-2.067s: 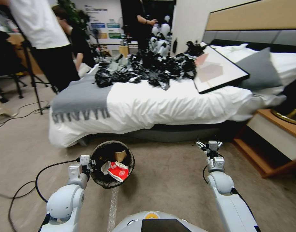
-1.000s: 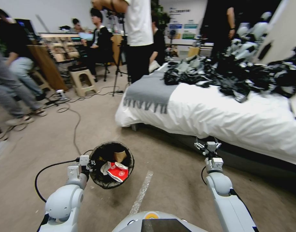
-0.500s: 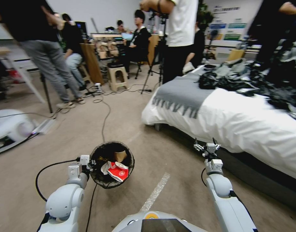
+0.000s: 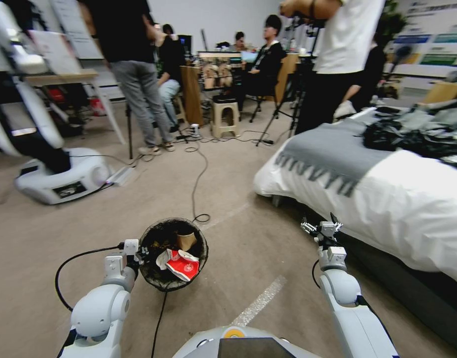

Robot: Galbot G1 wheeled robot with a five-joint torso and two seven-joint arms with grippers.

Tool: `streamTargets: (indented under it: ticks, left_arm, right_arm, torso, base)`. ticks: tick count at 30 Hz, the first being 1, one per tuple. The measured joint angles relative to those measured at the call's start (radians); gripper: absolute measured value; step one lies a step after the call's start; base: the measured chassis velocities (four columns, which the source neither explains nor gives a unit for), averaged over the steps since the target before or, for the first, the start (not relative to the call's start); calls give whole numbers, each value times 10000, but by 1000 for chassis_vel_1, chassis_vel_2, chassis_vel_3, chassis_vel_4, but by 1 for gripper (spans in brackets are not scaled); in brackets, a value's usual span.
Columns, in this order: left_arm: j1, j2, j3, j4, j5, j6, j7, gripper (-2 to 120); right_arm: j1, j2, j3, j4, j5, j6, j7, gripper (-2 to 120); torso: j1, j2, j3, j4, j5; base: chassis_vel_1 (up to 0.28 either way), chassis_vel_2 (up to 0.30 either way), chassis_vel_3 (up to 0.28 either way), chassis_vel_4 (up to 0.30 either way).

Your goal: Pick up the trash bin, then pick up the garbage from the floor and place it into the trash bin.

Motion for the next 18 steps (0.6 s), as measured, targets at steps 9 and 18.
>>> streamTargets:
  ticks: [9,18]
  left_arm:
    - [-56,44,-40,-131,-522,4,-361,0]
    - [-261,124,-38,-125,-1668,108,-1443,0]
  right_arm:
    - [28,21,-59,-76,-12,19,0,100]
    - [76,61,-161,-185,-57,37,0,100]
  torso:
    - [0,0,0,7,1]
    - [0,0,0,-8,1]
  base:
    - [100,83,94,94]
    - [0,0,0,0]
